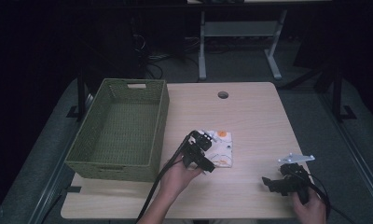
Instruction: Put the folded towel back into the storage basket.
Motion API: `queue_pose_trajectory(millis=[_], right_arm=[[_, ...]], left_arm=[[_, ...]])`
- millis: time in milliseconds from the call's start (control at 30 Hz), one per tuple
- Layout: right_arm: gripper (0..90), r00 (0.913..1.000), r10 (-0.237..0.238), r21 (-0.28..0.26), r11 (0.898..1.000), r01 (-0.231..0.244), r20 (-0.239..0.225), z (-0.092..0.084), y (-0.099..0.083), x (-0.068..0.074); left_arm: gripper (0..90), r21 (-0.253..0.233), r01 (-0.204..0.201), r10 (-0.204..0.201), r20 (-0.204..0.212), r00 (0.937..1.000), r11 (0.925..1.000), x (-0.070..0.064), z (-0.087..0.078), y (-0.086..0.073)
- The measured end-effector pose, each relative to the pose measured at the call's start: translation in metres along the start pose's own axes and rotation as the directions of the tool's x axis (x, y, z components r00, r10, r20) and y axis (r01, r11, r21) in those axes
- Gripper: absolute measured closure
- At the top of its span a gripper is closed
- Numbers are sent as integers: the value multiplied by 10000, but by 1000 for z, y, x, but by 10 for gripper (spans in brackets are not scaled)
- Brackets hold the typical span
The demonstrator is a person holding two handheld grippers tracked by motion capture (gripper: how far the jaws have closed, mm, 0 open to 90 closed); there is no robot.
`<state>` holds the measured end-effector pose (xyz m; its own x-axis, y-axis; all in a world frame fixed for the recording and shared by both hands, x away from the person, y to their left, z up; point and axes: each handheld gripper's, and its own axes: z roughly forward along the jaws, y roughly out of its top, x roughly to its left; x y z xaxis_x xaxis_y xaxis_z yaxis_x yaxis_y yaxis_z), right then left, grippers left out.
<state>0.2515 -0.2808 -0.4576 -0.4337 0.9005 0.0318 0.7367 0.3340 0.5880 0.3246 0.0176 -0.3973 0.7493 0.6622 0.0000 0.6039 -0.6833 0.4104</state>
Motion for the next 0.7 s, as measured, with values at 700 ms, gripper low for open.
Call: queue_pose_trajectory(millis=[700], right_arm=[[142, 10000, 8, -61, 10000, -8, -93, 0, 0, -2]], left_arm=[[268, 417, 373, -377, 86, 9993, 9984, 17, 21, 41]])
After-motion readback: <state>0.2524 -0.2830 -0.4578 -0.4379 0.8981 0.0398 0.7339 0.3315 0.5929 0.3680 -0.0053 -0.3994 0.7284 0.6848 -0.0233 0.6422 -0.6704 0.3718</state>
